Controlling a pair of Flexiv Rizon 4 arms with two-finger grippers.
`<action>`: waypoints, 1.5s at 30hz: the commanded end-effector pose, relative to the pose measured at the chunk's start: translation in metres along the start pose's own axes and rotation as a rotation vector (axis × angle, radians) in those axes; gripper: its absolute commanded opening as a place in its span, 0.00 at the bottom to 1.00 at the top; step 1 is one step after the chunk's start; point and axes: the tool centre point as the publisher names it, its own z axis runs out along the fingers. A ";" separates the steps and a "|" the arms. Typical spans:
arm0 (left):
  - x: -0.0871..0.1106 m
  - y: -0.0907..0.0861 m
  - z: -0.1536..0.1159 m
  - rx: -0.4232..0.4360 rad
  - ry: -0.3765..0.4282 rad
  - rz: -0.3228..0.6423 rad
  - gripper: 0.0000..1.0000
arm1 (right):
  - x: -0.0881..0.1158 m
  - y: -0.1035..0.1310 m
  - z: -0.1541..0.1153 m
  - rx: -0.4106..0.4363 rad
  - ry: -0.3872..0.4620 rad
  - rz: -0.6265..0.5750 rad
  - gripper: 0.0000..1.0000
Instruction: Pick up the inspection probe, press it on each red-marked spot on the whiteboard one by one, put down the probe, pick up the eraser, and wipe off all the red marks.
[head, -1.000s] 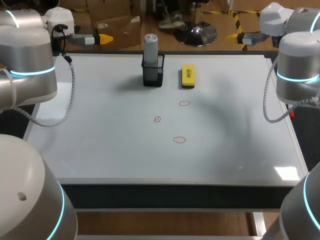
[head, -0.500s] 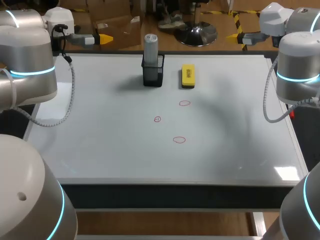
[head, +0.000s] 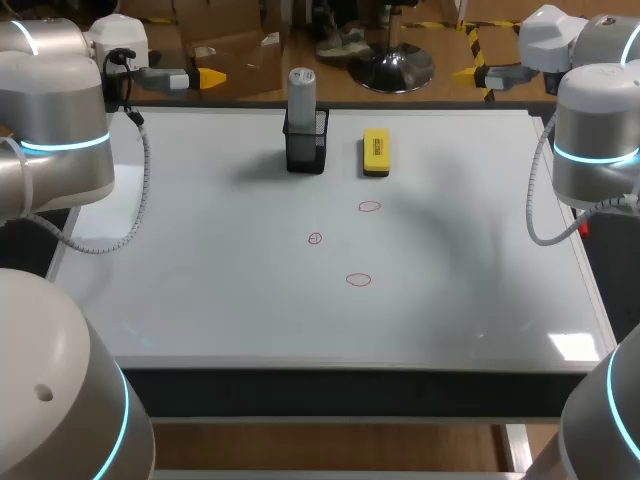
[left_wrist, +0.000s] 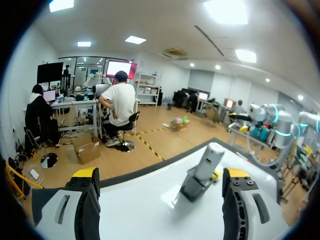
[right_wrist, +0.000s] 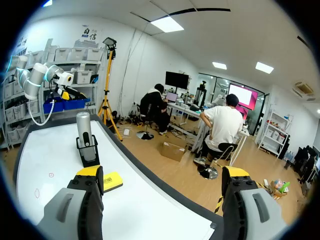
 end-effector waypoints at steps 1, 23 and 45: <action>0.000 -0.001 -0.001 -0.005 0.003 -0.001 1.00 | 0.000 0.000 0.000 0.001 0.001 0.000 1.00; 0.085 -0.001 0.009 0.126 0.571 0.218 1.00 | 0.000 0.000 0.000 0.001 0.001 0.000 1.00; 0.133 0.012 0.055 0.222 0.823 0.212 1.00 | 0.000 0.000 0.000 0.001 0.001 0.000 1.00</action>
